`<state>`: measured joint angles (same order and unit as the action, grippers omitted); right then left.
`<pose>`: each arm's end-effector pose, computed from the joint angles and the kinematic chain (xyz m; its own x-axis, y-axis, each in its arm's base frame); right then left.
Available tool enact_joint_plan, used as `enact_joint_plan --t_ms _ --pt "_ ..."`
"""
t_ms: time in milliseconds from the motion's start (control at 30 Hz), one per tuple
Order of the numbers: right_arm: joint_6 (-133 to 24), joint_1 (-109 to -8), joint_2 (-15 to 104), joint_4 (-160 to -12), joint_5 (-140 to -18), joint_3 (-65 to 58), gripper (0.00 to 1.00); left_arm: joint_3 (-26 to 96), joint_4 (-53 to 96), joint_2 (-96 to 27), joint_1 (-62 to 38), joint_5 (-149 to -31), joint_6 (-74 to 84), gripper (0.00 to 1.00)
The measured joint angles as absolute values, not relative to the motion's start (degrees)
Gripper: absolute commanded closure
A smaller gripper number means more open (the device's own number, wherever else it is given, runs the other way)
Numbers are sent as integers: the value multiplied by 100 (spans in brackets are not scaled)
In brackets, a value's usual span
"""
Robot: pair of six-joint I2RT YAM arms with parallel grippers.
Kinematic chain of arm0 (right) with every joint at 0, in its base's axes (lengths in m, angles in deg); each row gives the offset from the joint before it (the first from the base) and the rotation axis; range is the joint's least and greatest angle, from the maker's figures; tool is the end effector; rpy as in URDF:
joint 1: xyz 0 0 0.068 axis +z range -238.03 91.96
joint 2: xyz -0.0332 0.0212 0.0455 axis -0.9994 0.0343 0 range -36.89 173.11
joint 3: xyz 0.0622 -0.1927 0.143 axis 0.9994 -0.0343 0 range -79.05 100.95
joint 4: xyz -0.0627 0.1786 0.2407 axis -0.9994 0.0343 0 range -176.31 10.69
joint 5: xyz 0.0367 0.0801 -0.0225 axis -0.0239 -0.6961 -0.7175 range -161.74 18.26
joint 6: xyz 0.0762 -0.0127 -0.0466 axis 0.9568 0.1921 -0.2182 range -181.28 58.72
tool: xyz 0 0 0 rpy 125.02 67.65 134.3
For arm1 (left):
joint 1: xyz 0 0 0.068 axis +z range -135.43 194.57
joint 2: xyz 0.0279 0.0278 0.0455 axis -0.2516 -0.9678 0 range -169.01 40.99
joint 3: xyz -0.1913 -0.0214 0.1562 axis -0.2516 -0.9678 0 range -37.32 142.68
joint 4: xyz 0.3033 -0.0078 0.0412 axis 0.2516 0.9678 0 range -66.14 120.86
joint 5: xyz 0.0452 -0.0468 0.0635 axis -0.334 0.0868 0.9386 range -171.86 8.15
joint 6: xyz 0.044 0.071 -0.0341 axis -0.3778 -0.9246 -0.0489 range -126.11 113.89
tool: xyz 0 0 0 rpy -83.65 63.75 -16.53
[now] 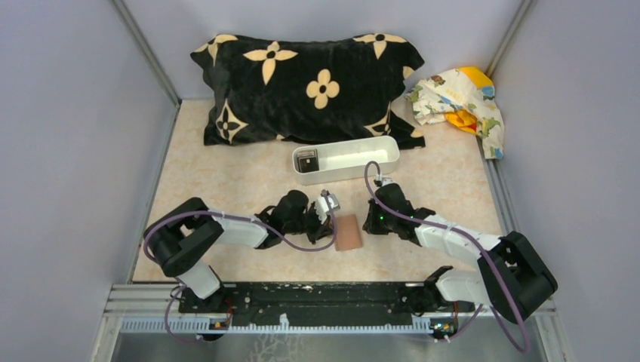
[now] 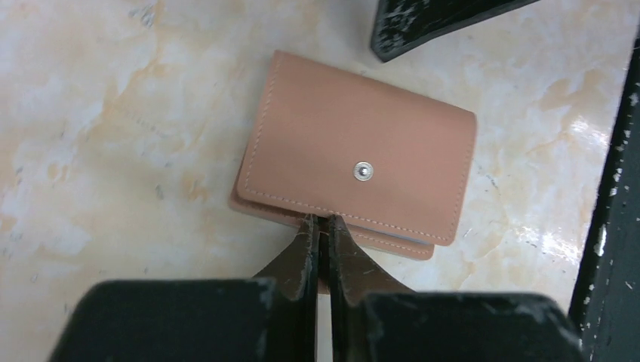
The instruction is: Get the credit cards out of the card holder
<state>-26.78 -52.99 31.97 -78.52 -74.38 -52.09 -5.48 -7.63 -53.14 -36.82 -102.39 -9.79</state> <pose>0.2369 0.1706 0.0673 -0.8532 0.0927 -0.5133 -0.1392 0.9079 0.3954 0.1991 -0.2948 0.0436 -0.2598 0.4218 -0.8687 0.9384 0.3224 -0.1242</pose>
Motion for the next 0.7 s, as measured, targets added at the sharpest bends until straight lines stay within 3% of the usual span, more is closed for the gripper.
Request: enact_joint_plan --t_ms 133,300,467,700 --pt "-2722 -5288 3197 -7622 -7307 -5205 99 -633 -570 -5218 -3682 -9793 -736 83" --pt "-2787 -5098 3197 -7242 -7049 -5045 77 -649 -415 -5120 -3698 -9439 -454 72" --pt "-2846 -4680 3179 -6988 -6697 -4632 56 -668 -210 -4947 -3704 -9262 -301 75" --pt "-2873 -3961 3304 -6663 -6070 -3944 50 -526 267 -4700 -3704 -9100 -166 71"
